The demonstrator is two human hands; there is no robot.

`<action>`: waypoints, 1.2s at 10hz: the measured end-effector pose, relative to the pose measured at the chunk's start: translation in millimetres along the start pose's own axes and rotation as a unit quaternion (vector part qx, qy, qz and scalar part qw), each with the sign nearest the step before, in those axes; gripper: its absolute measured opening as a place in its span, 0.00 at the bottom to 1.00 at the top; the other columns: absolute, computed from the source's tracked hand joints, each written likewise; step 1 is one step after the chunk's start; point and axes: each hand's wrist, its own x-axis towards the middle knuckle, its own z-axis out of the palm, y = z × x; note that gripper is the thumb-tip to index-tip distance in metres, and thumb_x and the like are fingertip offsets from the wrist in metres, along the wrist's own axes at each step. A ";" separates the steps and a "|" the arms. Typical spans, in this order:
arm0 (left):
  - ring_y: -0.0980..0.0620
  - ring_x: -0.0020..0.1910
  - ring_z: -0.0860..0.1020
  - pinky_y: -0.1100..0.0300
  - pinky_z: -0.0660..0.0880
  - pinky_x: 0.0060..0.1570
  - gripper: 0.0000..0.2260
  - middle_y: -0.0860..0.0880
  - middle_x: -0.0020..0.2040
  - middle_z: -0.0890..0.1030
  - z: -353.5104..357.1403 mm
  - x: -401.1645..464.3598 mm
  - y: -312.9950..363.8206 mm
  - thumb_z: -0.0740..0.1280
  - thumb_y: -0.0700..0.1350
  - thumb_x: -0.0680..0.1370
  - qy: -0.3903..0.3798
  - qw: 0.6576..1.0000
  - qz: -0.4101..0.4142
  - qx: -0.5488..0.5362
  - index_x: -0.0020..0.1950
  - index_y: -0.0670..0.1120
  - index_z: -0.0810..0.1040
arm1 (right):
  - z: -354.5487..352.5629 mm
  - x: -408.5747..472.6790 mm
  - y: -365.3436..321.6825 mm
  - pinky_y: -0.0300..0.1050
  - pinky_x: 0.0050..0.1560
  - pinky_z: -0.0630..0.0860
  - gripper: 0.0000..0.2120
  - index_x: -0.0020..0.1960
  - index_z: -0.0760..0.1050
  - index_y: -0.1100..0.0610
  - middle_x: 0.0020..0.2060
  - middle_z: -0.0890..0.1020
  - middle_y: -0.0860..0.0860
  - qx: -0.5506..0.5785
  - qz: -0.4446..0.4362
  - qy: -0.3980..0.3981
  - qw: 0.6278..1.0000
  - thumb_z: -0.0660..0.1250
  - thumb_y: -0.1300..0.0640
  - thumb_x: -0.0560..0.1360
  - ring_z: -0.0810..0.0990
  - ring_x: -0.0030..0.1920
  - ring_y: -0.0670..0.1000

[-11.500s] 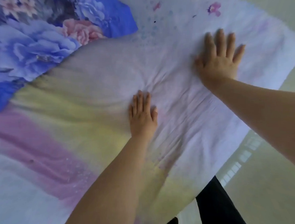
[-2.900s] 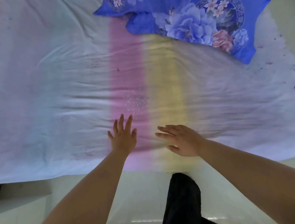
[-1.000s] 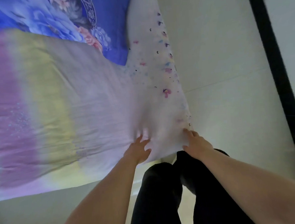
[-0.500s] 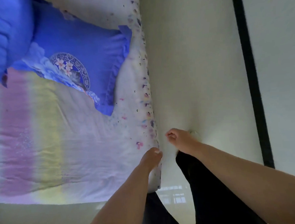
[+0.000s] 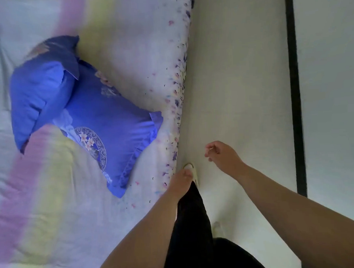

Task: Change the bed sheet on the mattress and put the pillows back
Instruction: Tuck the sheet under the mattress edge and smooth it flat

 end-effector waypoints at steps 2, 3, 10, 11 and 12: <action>0.48 0.50 0.77 0.58 0.72 0.52 0.13 0.43 0.55 0.80 -78.5 78.6 86.7 0.58 0.45 0.81 0.031 0.999 -0.007 0.001 0.59 0.41 0.77 | -58.4 113.0 -89.0 0.48 0.50 0.77 0.04 0.49 0.75 0.50 0.42 0.82 0.48 0.011 -0.012 -0.008 1.000 0.62 0.54 0.78 0.83 0.42 0.52; 0.51 0.48 0.74 0.62 0.70 0.49 0.12 0.46 0.51 0.78 -134.2 126.7 170.7 0.59 0.43 0.80 0.038 0.999 0.023 0.005 0.59 0.41 0.78 | -101.1 174.0 -134.6 0.45 0.47 0.76 0.05 0.51 0.75 0.54 0.40 0.82 0.48 0.025 -0.015 0.019 0.999 0.62 0.56 0.78 0.81 0.41 0.53; 0.51 0.46 0.75 0.58 0.72 0.50 0.07 0.49 0.46 0.78 -252.4 370.9 611.6 0.61 0.46 0.80 0.137 0.971 0.014 -0.197 0.53 0.47 0.77 | -410.8 568.5 -379.5 0.38 0.37 0.72 0.04 0.44 0.74 0.54 0.42 0.83 0.53 -0.072 -0.067 -0.067 0.993 0.62 0.57 0.77 0.80 0.36 0.50; 0.48 0.48 0.76 0.55 0.74 0.54 0.07 0.47 0.48 0.79 -297.1 418.7 638.8 0.61 0.44 0.79 0.175 0.962 -0.005 -0.207 0.52 0.47 0.78 | -413.2 630.7 -427.4 0.43 0.40 0.73 0.05 0.42 0.74 0.52 0.40 0.82 0.50 -0.100 -0.092 -0.109 0.985 0.63 0.55 0.77 0.81 0.37 0.51; 0.48 0.42 0.72 0.57 0.71 0.45 0.08 0.47 0.43 0.75 -345.5 467.3 662.3 0.59 0.43 0.79 0.199 0.952 -0.026 -0.231 0.40 0.50 0.72 | -414.8 696.9 -478.4 0.42 0.39 0.72 0.08 0.40 0.74 0.52 0.40 0.83 0.52 -0.120 -0.108 -0.118 0.980 0.63 0.54 0.77 0.80 0.36 0.51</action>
